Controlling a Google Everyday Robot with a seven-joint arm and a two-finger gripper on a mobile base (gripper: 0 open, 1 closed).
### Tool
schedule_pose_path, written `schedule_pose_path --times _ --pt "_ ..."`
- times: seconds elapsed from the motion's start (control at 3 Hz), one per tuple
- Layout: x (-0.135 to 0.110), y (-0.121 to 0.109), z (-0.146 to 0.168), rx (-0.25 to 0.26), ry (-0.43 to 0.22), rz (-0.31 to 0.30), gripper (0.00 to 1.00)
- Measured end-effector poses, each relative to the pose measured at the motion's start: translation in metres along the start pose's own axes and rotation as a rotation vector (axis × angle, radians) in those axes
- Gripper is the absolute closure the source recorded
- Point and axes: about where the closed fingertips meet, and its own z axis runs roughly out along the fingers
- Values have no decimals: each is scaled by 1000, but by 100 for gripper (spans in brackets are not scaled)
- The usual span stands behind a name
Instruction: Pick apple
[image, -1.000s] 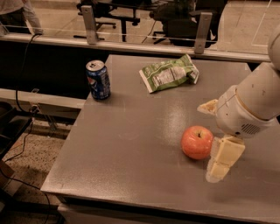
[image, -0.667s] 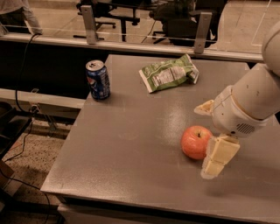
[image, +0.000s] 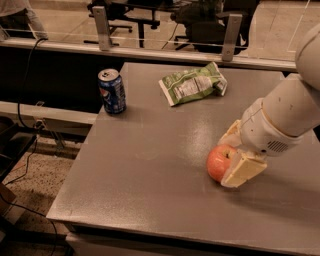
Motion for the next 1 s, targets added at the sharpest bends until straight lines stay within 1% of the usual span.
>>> schedule_pose_path --times 0.33,0.67,1.0 --pt "-4 -3 -4 7 -3 -9 65" --pt "-16 -11 -24 20 -13 -22 88" --pt "-34 -25 -50 16 -28 -32 100"
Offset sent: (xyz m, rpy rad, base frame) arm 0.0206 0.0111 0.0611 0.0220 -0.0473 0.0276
